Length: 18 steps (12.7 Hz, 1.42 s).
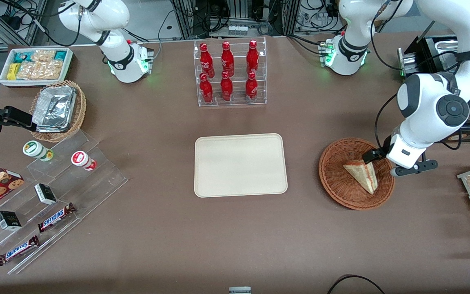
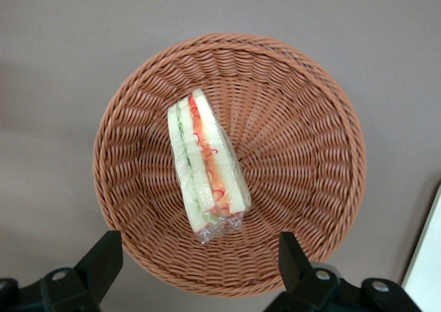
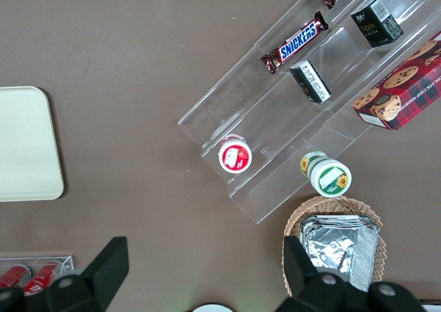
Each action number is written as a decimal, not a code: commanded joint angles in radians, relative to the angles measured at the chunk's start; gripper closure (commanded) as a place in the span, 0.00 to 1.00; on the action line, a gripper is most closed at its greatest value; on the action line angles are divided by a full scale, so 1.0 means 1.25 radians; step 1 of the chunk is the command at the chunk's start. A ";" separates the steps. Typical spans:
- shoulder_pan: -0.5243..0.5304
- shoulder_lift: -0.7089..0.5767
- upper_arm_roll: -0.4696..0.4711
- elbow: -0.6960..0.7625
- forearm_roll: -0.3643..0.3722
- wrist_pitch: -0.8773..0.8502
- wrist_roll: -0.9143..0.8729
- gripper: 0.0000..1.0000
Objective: Place sandwich from basket to tray
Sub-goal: 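Lower the left gripper and grasp the wrapped sandwich by its edge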
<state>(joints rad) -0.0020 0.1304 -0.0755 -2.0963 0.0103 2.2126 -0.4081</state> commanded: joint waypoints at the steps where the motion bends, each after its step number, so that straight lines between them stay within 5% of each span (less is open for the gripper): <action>1: -0.014 0.004 0.004 -0.005 0.005 0.028 -0.202 0.00; 6: -0.014 0.017 0.004 -0.061 0.003 0.117 -0.416 0.00; 18: -0.012 0.107 0.004 -0.058 0.003 0.179 -0.399 0.00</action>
<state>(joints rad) -0.0108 0.2470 -0.0756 -2.1702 0.0105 2.4112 -0.8930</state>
